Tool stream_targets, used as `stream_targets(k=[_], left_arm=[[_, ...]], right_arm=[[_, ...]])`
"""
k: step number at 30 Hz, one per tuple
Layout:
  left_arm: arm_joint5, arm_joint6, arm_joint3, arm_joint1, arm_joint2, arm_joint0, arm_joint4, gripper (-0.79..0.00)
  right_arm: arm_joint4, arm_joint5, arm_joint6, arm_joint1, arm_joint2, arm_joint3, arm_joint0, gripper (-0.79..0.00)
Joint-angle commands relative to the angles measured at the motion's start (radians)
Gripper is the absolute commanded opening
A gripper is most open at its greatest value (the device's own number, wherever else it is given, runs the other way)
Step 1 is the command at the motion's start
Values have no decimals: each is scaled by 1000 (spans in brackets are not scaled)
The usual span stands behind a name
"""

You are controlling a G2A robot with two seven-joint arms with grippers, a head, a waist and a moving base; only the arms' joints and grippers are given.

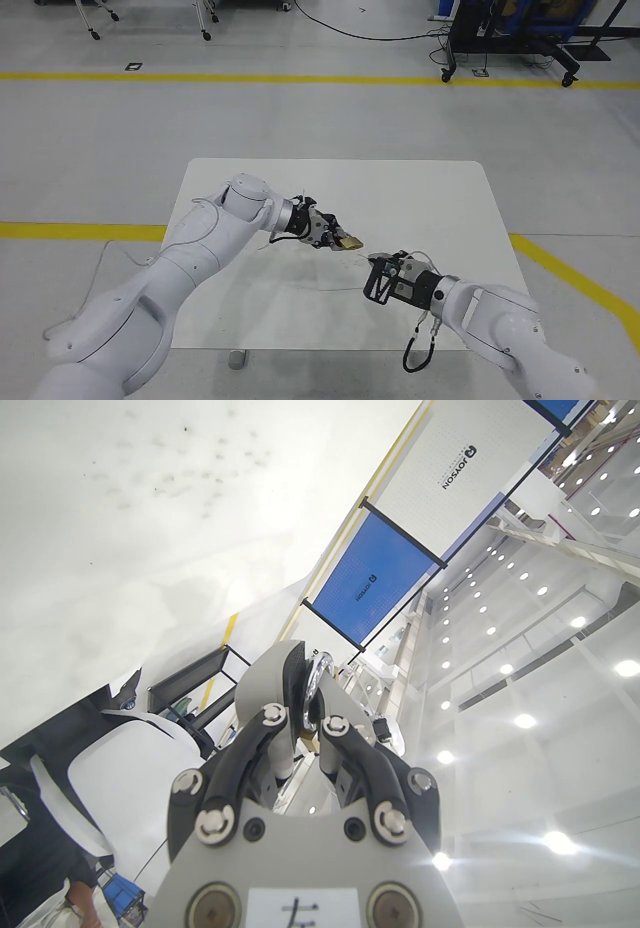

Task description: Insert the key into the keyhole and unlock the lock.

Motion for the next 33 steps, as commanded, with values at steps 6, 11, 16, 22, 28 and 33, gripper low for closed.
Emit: stream_targets(k=[6,11,16,22,28,33], left_arm=[[0,-2,14,-13,-1,-2,35,-785],[1,-3,19,-20,-6,-2,54,-785],[2,-4,24,-25,-11,-1,72,-785],[11,1,23,-31,-16,2,95,-785],[18,-4,27,-36,-25,3,111,-785],[22,-8,30,-40,-30,5,127,-785]], right_arm=[[-83,59,40,-11,-66,0,19,-785],[-144,101,69,-20,-110,7,34,-785],[-193,146,99,-30,-146,14,48,-785],[-218,142,117,-38,-172,16,60,-785],[-246,147,146,-47,-195,23,72,-785],[-269,161,172,-56,-217,32,88,-785]])
